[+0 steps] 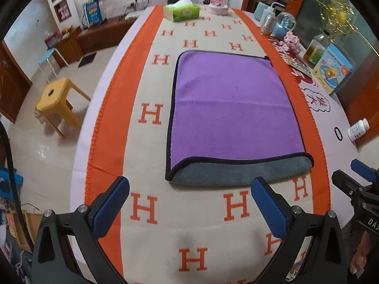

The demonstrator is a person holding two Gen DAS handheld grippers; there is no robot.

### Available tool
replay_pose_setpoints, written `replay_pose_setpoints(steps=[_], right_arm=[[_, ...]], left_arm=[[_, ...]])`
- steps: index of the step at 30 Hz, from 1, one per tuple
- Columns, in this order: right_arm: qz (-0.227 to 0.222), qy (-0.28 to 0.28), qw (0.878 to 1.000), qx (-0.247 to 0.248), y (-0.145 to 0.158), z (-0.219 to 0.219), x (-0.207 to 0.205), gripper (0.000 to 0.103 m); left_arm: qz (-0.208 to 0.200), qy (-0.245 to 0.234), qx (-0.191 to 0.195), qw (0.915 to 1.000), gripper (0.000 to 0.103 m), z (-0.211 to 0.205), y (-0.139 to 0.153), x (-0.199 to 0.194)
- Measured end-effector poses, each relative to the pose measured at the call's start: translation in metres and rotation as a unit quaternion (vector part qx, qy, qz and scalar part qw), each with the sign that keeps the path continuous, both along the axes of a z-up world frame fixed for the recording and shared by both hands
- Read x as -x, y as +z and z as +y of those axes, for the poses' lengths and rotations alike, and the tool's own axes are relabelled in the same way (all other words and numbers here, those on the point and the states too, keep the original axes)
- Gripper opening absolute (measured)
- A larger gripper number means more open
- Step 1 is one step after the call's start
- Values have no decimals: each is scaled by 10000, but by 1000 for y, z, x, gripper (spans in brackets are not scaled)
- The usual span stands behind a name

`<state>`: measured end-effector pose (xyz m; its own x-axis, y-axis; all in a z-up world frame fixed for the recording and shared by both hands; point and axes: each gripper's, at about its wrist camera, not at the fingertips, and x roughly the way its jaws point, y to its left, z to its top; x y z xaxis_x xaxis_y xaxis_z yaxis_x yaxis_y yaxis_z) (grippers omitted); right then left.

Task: Fold towel

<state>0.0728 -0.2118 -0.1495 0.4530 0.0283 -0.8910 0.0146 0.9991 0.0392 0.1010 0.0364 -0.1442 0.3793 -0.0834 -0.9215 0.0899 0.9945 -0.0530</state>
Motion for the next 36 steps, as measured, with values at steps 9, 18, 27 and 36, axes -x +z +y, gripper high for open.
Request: replay_pose_setpoints(steps=[9, 18, 27, 36], right_arm=[[317, 369, 9984, -284, -44, -28, -31, 68], [476, 1430, 9873, -504, -75, -41, -56, 46], [762, 2063, 9725, -766, -93, -43, -70, 33], [875, 2198, 9679, -852, -99, -48, -72, 31]], left_arm=[[-6, -426, -181, 9989, 96, 11, -42, -28], [109, -1522, 83, 9883, 77, 1, -70, -48], [288, -2234, 314, 9738, 68, -12, -82, -63], [601, -2419, 455, 9674, 61, -10, -95, -73]])
